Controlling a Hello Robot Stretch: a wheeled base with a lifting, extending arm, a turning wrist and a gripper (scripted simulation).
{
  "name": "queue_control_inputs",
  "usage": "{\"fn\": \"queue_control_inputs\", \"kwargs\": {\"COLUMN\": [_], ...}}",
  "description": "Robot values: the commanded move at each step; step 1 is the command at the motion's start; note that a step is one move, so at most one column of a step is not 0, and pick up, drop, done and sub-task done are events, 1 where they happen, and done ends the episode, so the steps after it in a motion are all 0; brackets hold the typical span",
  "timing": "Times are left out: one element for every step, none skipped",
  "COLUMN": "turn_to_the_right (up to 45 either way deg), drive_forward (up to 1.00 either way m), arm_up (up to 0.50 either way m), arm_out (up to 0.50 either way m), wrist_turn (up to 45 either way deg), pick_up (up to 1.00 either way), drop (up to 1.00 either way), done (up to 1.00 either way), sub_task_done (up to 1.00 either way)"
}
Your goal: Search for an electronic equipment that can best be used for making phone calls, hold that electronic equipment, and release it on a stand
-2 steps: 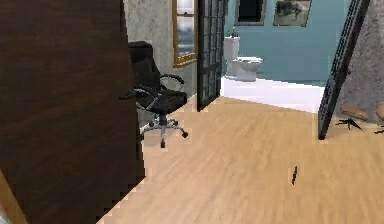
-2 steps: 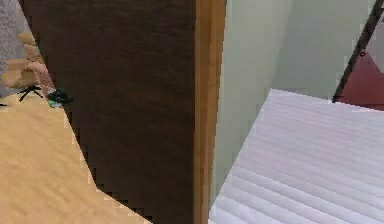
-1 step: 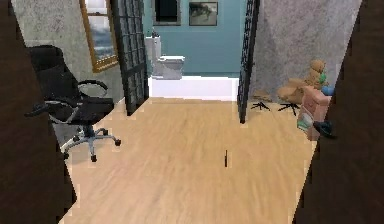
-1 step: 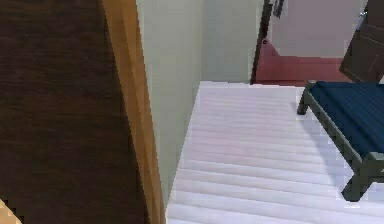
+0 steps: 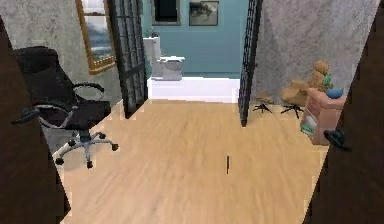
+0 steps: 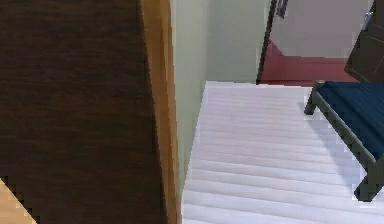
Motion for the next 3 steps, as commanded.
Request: {"fn": "queue_control_inputs", "kwargs": {"turn_to_the_right": [18.0, 0.0, 9.0], "drive_forward": [0.0, 1.0, 0.0], "arm_up": [0.0, 0.0, 0.0], "arm_out": [0.0, 0.0, 0.0], "wrist_turn": [0.0, 0.0, 0.0], "pick_up": [0.0, 0.0, 0.0], "drop": [0.0, 0.0, 0.0], "done": [0.0, 0.0, 0.0], "sub_task_done": [0.0, 0.0, 0.0]}}
